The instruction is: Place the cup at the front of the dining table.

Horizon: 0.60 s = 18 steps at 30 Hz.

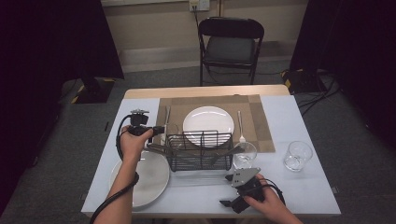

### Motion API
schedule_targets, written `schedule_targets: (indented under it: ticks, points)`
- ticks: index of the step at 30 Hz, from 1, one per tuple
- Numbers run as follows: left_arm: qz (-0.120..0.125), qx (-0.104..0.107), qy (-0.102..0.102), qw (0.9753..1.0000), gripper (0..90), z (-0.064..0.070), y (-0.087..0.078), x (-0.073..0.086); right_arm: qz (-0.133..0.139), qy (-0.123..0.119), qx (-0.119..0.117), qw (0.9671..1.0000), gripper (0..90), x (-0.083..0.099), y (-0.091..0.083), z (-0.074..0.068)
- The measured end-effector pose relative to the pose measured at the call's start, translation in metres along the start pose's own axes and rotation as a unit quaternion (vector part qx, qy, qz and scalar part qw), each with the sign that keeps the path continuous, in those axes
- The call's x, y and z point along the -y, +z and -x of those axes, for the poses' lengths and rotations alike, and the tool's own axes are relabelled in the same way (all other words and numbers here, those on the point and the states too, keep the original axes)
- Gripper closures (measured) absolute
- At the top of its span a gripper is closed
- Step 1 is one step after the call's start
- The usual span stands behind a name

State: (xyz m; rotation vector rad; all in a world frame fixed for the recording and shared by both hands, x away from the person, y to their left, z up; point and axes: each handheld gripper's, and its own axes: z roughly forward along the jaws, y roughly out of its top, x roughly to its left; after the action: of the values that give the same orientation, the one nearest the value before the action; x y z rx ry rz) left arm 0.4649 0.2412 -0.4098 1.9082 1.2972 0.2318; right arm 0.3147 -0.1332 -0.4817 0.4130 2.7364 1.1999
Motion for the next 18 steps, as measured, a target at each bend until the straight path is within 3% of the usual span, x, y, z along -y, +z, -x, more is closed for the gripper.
schedule_targets:
  ticks: [18]
  points:
    - [0.014, 0.008, 0.007, 0.9998, 80.4, 0.0053, 0.0071, -0.0020, 0.000, 0.000, 0.000, 1.0000, 13.9, 0.0000, 0.0000, 0.0000]
